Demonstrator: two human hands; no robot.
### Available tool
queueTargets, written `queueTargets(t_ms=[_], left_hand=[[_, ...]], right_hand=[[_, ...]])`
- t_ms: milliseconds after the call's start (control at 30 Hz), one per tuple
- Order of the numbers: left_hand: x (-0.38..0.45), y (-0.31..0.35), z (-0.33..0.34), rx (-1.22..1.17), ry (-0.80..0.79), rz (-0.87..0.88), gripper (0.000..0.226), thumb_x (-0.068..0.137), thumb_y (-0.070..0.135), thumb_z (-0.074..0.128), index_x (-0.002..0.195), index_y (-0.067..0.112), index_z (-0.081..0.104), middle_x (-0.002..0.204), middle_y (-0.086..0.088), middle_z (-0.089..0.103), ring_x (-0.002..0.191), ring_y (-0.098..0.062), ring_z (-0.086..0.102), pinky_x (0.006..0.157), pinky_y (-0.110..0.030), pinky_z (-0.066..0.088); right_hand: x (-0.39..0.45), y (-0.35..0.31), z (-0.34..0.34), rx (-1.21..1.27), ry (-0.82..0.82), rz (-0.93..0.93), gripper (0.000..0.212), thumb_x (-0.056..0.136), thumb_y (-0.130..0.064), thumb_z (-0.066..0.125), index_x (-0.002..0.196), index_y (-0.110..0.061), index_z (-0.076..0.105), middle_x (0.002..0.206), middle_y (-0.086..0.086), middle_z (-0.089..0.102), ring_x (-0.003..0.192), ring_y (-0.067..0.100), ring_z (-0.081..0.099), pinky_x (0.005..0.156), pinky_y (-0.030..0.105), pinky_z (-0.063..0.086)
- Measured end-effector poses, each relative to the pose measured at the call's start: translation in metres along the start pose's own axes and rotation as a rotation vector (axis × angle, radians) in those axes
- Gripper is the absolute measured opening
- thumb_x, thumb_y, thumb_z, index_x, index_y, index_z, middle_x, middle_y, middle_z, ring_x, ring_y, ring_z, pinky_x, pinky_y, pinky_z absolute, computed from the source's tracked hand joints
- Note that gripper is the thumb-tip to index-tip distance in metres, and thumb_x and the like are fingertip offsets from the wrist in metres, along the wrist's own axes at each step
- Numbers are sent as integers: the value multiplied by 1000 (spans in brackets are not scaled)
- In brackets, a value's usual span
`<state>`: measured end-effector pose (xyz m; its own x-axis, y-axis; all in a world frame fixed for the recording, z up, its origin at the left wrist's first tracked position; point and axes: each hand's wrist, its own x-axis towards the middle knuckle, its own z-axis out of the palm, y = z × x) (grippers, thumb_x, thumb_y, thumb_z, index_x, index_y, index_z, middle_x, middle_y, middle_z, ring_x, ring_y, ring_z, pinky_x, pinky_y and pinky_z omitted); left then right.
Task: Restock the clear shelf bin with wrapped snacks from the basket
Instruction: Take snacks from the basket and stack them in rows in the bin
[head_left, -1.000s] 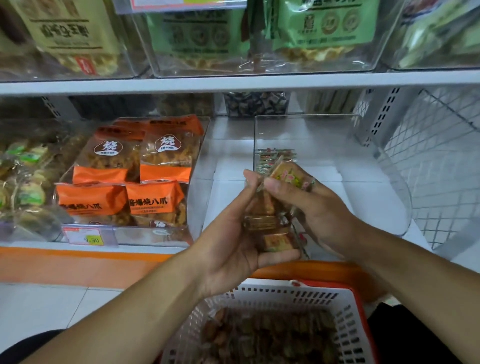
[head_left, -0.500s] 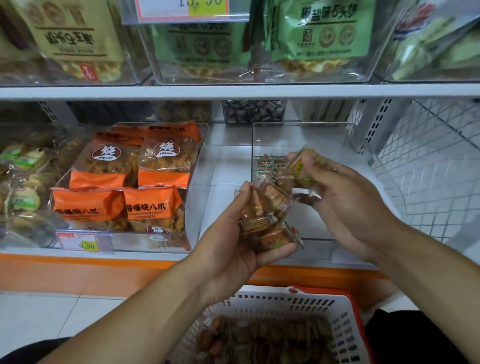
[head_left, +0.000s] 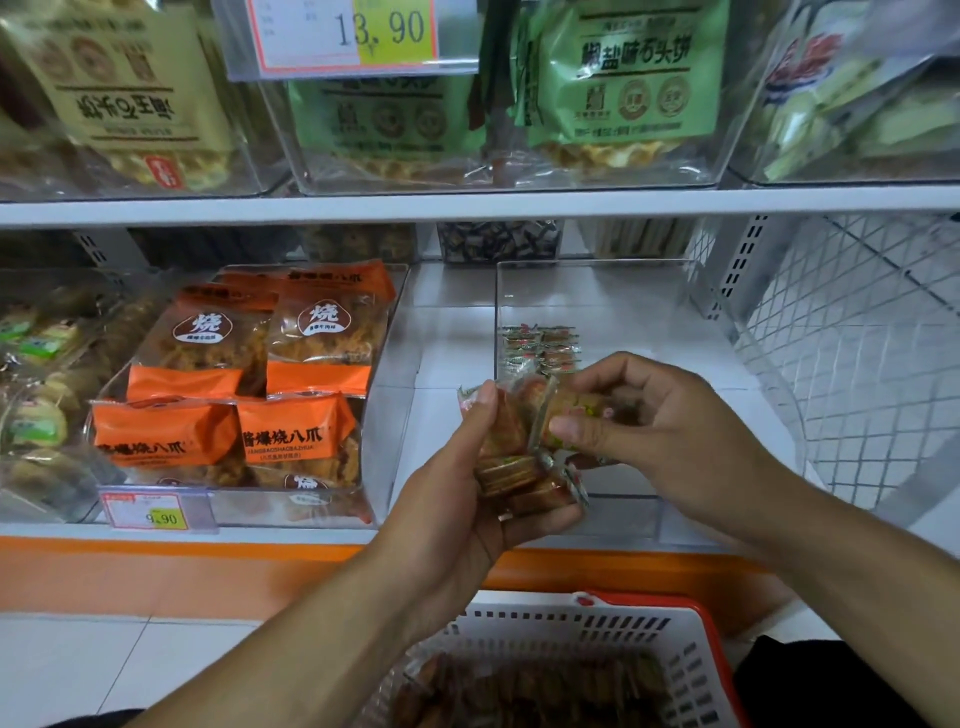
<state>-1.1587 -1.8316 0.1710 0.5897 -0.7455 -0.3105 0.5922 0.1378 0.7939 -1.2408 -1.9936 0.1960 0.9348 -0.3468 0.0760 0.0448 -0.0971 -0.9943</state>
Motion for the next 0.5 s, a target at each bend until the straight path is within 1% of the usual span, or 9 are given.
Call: queueTargets(t_ms=[67, 133, 167, 233, 267, 333, 400, 500], left_hand=[[2, 0, -3, -5, 20, 4, 53, 90, 61, 58, 111, 16, 78, 108, -20, 73, 87, -26, 72, 72, -38, 61], [2, 0, -7, -4, 30, 10, 50, 85, 61, 62, 102, 18, 81, 98, -16, 75, 79, -25, 73, 67, -37, 61], [2, 1, -8, 12, 28, 9, 48, 85, 61, 62, 99, 19, 82, 96, -15, 76, 77, -24, 74, 65, -36, 61], [1, 4, -11, 56, 9, -16, 47, 86, 60, 62, 101, 20, 82, 95, -13, 76, 73, -22, 73, 64, -36, 61], [1, 7, -11, 69, -4, -39, 48, 86, 60, 62, 101, 19, 82, 95, -13, 75, 72, -22, 72, 64, -37, 61], [-1, 12, -14, 76, -34, -88, 51, 86, 61, 61, 101, 17, 81, 96, -15, 75, 72, -23, 71, 65, -38, 61], [-2, 16, -15, 86, -50, -119, 55, 87, 63, 57, 108, 17, 79, 101, -18, 75, 76, -26, 72, 68, -41, 62], [-3, 18, -16, 112, -52, -112, 58, 90, 65, 53, 116, 19, 75, 106, -20, 75, 83, -28, 73, 72, -44, 62]], right_hand=[[-2, 1, 1, -187, 116, -167, 27, 66, -32, 86, 87, -31, 70, 97, -11, 76, 91, 6, 72, 79, 25, 60], [-5, -2, -1, -389, 165, -374, 26, 69, -32, 86, 89, -34, 69, 108, -20, 73, 103, 2, 70, 86, 20, 56], [-7, -4, -3, -477, 146, -482, 27, 71, -29, 87, 90, -34, 69, 112, -21, 72, 106, 1, 68, 89, 20, 54], [-10, -6, -4, -613, 54, -644, 28, 75, -18, 88, 95, -27, 71, 117, -19, 70, 112, 3, 65, 93, 21, 52], [-10, -6, -4, -644, -8, -679, 28, 75, -13, 89, 95, -24, 72, 118, -18, 70, 114, 4, 64, 95, 23, 51], [-12, -4, -2, -660, -106, -693, 27, 75, -10, 89, 95, -19, 74, 120, -17, 70, 117, 4, 63, 97, 24, 50], [-12, -2, 0, -661, -145, -680, 26, 76, -7, 88, 95, -19, 74, 123, -17, 69, 120, 3, 61, 100, 23, 49], [-14, -2, -2, -642, -166, -627, 33, 77, -4, 86, 97, -25, 72, 126, -19, 68, 124, 2, 59, 102, 24, 48]])
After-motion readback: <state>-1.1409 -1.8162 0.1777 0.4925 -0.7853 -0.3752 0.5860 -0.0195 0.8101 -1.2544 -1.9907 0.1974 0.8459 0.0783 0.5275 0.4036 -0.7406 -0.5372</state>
